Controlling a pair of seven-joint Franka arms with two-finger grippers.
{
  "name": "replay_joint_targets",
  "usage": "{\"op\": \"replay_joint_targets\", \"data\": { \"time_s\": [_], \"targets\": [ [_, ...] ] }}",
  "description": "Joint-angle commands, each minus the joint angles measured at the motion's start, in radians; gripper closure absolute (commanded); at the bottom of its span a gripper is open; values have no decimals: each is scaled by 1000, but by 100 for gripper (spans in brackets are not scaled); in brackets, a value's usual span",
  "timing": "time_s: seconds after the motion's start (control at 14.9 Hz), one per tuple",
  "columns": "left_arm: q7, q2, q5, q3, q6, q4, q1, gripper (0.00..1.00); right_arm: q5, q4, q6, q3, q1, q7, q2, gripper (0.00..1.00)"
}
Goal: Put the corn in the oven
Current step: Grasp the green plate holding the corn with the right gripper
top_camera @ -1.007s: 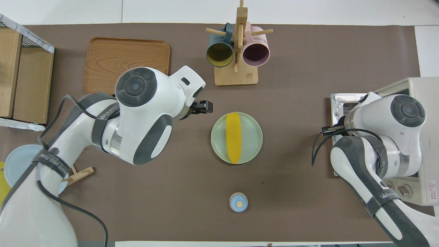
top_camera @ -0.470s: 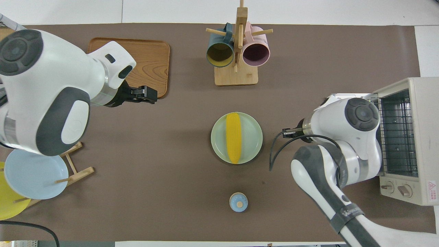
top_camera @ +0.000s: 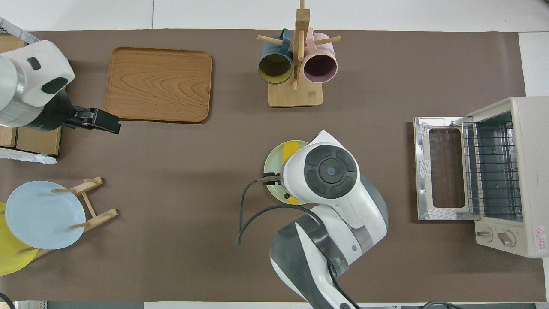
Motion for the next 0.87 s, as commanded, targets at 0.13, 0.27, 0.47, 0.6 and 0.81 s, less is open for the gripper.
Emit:
{"op": "replay_joint_targets", "data": {
  "time_s": [0.13,0.27,0.47,0.6,0.81],
  "targets": [
    [72,-31,64,7,-61,14,52,0,-176,204,37,-7,87,154,264,54],
    [72,-38,64,26,-58,14,54,0,-179,195,55,-7,91,154,278,54],
    [66,-45,62,29,-61,13,54,0,-179,149,97,-7,90,154,279,54],
    [58,-53,62,29,-69,13,52,0,-179,91,152,-7,90,156,269,54],
    [55,-65,62,27,-74,13,52,0,-179,78,151,-7,90,153,264,64]
  ]
}}
